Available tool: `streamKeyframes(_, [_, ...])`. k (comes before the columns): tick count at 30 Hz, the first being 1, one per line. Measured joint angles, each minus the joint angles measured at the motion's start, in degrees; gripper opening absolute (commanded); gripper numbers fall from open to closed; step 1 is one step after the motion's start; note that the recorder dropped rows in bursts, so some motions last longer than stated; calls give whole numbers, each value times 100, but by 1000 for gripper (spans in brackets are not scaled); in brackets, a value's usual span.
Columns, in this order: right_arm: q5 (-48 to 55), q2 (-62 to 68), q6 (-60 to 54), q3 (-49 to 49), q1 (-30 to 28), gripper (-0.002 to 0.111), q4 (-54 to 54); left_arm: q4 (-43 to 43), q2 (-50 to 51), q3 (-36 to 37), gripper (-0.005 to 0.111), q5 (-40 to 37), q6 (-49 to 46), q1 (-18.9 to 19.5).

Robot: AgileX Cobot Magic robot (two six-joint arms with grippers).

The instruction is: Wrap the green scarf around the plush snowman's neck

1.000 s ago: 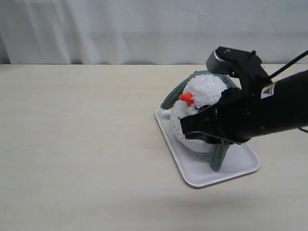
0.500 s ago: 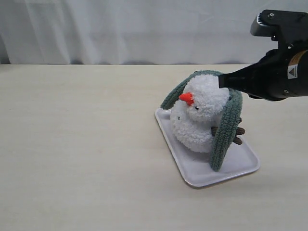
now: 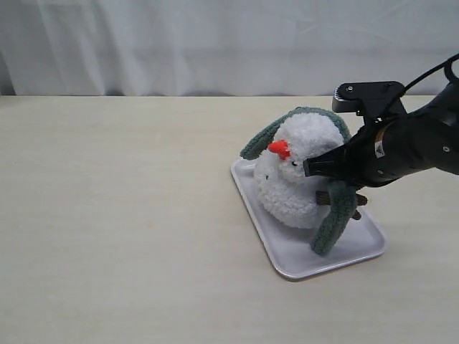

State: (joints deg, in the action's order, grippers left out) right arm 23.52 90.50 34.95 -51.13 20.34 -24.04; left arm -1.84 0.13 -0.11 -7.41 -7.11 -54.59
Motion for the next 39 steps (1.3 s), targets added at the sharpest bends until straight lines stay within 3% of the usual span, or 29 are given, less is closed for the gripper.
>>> streamKeyframes(10, [-514,-707,23,0,-10,4,-13,0,0,0,0,0,0,0])
streamKeyframes(22, [943,-1355,-607,269,-10,17,559,0,0,0,0,0,0,0])
streamKeyframes(31, [-115,-1355,-1489,963,-10,17,1783,0,0,0,0,0,0,0])
streamKeyframes(39, [-854,-1335,-1591,1347,-10,17,1922,0,0,0,0,0,0,0])
